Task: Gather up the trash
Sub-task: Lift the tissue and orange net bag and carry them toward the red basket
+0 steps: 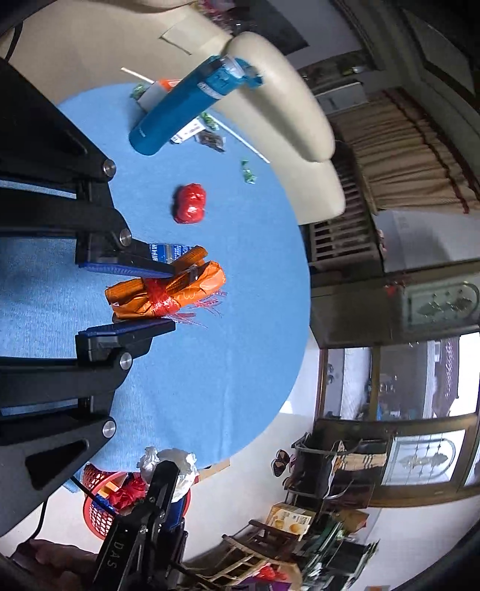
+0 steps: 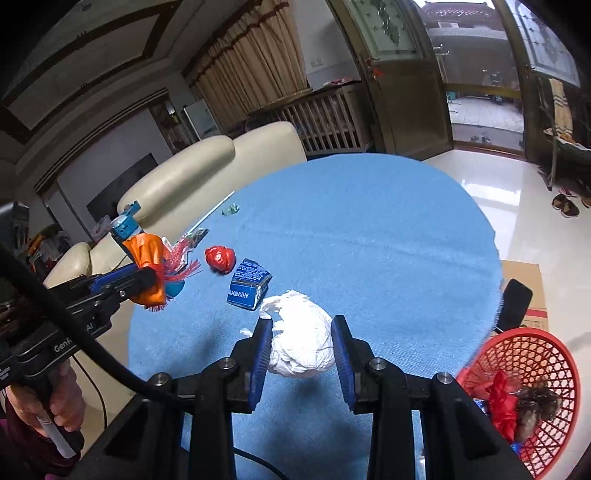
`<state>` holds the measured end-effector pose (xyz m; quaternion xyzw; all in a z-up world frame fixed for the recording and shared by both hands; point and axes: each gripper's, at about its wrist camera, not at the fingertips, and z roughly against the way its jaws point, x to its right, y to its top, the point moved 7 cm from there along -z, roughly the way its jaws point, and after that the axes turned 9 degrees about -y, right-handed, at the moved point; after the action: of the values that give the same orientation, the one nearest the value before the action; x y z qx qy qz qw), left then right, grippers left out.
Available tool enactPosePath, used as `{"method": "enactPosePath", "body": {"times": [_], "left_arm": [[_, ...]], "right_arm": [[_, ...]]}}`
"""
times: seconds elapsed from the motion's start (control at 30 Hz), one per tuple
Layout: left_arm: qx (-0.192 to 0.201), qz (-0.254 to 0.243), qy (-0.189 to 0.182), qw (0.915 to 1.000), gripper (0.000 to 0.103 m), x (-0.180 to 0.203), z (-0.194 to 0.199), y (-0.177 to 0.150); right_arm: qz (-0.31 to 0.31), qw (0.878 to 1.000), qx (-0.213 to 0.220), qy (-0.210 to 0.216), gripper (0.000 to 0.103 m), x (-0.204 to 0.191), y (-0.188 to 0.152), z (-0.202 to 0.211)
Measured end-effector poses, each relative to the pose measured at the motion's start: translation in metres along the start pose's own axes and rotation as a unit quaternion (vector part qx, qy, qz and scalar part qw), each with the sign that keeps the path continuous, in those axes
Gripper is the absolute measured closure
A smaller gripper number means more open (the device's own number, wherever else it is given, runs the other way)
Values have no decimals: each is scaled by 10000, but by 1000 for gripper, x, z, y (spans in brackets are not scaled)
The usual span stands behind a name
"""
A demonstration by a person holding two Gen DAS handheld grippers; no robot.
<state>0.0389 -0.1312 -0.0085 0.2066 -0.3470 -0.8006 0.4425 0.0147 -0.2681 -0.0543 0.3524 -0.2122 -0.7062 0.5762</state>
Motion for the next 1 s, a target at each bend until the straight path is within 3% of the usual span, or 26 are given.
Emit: {"method": "enactPosePath", "body": {"times": [1.0], "left_arm": [[248,-704,-106,9972,80,62,25,13]], "right_arm": [[-339,9979,548,-64,68,36,1,63]]}}
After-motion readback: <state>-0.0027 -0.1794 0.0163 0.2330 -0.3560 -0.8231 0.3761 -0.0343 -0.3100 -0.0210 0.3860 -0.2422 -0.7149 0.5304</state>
